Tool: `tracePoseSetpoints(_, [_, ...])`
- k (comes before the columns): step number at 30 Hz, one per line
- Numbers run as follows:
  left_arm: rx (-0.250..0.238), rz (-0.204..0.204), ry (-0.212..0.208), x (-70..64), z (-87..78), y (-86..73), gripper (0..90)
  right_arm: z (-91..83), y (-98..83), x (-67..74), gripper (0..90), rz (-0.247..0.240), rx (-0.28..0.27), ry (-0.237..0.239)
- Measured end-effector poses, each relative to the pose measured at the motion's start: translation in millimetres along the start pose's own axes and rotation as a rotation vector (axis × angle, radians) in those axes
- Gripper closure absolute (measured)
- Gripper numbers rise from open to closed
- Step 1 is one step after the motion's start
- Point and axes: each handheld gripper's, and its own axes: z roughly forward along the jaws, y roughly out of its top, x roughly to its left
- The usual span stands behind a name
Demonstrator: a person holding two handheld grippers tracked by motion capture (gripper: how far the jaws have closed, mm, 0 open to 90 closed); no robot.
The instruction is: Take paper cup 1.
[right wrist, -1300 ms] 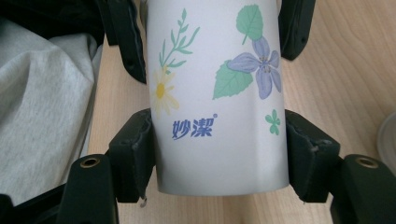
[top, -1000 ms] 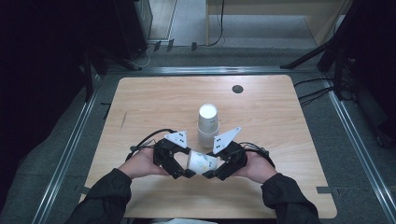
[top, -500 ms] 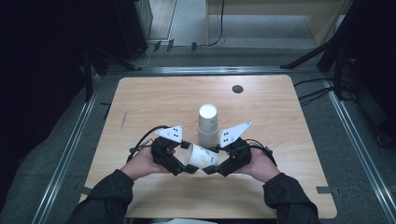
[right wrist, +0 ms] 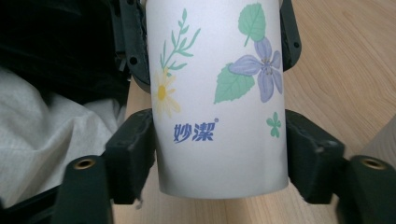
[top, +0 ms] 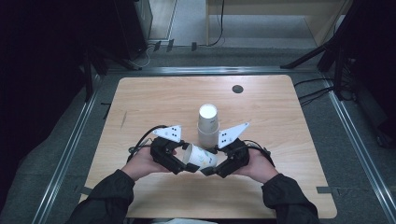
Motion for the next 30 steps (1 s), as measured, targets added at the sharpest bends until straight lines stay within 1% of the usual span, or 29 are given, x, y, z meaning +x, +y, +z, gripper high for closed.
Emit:
tracePoseSetpoints(1, [0.005, 0.002, 0.000, 0.4, -0.6, 0.1, 23.9, 0.7, -0.3, -0.1, 26.6, -0.001, 0.005, -0.007])
tracePoseSetpoints(4, [0.014, -0.008, -0.008, 1.6, -4.1, 0.5, 24.0, 1.4, -1.8, 0.0, 25.6, -0.001, 0.020, -0.019])
tracePoseSetpoints(7, [0.039, -0.003, 0.010, 1.8, -5.8, 1.4, 24.1, 1.8, -2.5, 0.4, 25.6, -0.008, 0.031, -0.015])
tracePoseSetpoints(10, [0.085, 0.010, 0.027, 1.5, -4.2, 1.2, 24.1, 4.2, -3.0, 0.9, 25.6, -0.016, 0.047, -0.027])
tracePoseSetpoints(13, [0.145, 0.024, 0.042, -0.4, 0.7, 0.8, 24.0, 8.1, -5.1, 0.6, 25.6, -0.026, 0.082, -0.044])
tracePoseSetpoints(14, [0.176, 0.037, 0.050, -1.4, 3.4, 0.8, 24.0, 9.2, -5.6, 0.6, 25.6, -0.026, 0.086, -0.045])
tracePoseSetpoints(15, [0.193, 0.042, 0.054, -2.1, 5.1, 0.7, 24.0, 10.7, -6.1, 0.3, 25.6, -0.032, 0.093, -0.045])
tracePoseSetpoints(16, [0.226, 0.051, 0.057, -3.2, 8.7, 0.4, 24.0, 11.7, -6.3, 0.3, 25.6, -0.034, 0.099, -0.047])
tracePoseSetpoints(19, [0.264, 0.064, 0.062, -5.3, 14.6, -0.2, 24.0, 17.5, -7.2, 0.7, 25.6, -0.039, 0.124, -0.052])
tracePoseSetpoints(22, [0.301, 0.072, 0.073, -6.8, 19.2, -0.8, 24.0, 24.0, -8.3, 0.7, 25.7, -0.054, 0.152, -0.046])
tracePoseSetpoints(23, [0.307, 0.073, 0.072, -6.5, 20.1, -0.9, 23.9, 26.5, -8.4, 0.7, 26.0, -0.054, 0.160, -0.046])
tracePoseSetpoints(27, [0.337, 0.051, 0.087, -4.8, 23.7, -1.9, 23.9, 33.6, -8.8, -0.2, 26.9, -0.061, 0.181, -0.041])
tracePoseSetpoints(30, [0.351, 0.046, 0.089, -4.2, 26.0, -2.8, 23.8, 38.2, -10.0, -0.7, 28.2, -0.062, 0.201, -0.040])
